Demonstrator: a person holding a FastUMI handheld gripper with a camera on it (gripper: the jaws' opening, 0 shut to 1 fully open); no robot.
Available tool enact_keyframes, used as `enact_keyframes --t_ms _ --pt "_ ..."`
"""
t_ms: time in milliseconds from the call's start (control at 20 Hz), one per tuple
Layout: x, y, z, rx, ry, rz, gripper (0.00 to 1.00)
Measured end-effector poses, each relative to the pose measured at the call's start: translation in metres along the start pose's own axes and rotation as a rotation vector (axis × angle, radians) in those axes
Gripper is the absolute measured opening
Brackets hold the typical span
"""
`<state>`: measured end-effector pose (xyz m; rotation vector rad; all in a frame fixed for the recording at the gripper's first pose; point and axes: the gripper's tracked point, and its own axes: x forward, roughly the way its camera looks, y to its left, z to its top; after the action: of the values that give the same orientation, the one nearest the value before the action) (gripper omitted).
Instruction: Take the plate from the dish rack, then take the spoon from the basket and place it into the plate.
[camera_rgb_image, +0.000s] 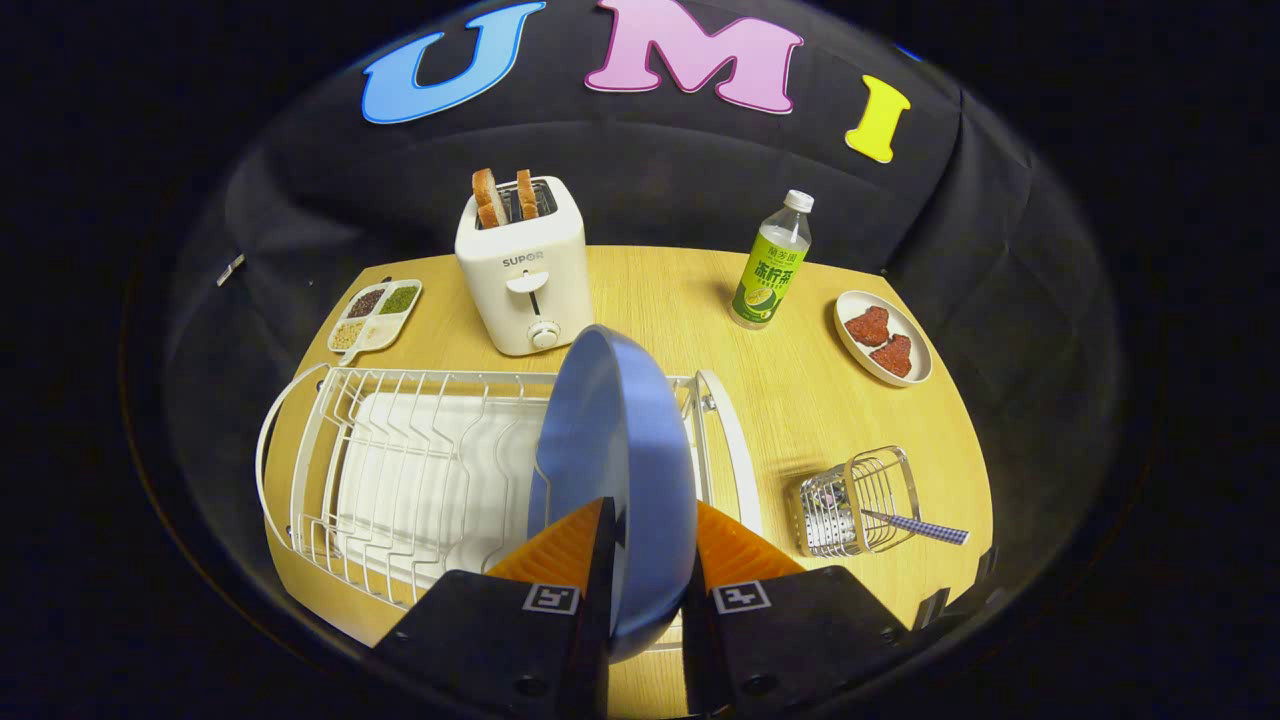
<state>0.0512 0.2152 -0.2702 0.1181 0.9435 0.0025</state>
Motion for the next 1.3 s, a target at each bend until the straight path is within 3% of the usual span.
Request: enact_keyframes --t_ms 300,700,1000,1300 --pt "-0.023 -0.016 0.030 -0.029 -0.094 -0.040 0.29" --pt "-0.081 -0.052 0.041 0.092 -0.177 0.113 0.29" --pt "-0.128 -0.117 -0.009 0.099 -0.170 0.183 0.28" --pt "-0.138 -0.167 -0.107 0.146 -0.019 0.243 0.29"
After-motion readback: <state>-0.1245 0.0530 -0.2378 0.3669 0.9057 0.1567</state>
